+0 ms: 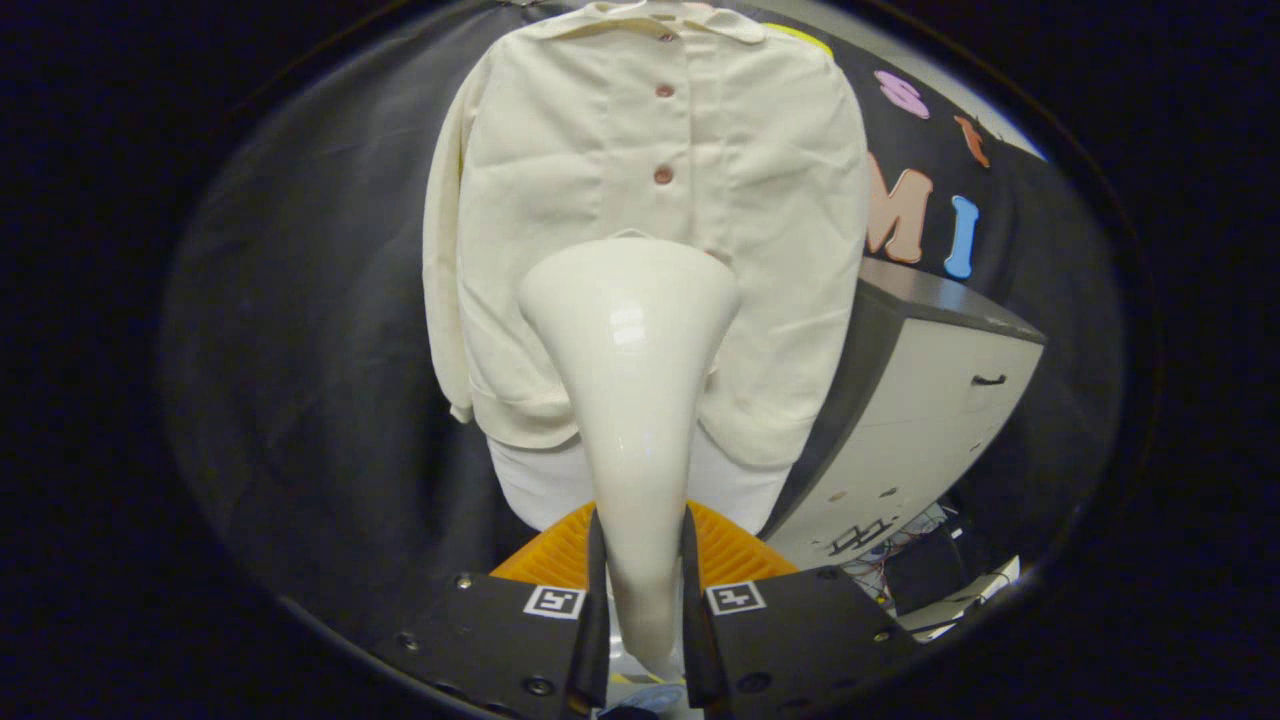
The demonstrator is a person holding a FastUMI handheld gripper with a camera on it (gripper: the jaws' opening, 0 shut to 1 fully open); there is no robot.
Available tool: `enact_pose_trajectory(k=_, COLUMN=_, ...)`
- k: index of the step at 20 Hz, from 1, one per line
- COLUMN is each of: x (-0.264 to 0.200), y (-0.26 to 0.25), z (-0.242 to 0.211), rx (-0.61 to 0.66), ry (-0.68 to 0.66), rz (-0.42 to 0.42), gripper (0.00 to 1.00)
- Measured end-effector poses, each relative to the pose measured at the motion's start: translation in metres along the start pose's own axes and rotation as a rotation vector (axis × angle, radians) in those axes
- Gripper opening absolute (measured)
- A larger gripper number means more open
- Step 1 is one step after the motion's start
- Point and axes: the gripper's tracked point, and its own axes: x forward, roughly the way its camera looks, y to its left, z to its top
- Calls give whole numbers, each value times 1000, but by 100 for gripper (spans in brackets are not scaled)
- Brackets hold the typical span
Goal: Iron the clothes twice with a garment steamer, once on the left side and once on the right side.
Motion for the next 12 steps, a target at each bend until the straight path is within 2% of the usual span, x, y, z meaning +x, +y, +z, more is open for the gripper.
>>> enact_pose_trajectory(k=6, x=-46, y=-46, z=89, rx=88, ry=-204, rz=-51, gripper=30)
enact_pose_trajectory(k=9, x=-47, y=-62, z=128, rx=53, ry=-250, rz=-66, gripper=29)
enact_pose_trajectory(k=12, x=-28, y=-74, z=166, rx=56, ry=-274, rz=-53, gripper=29)
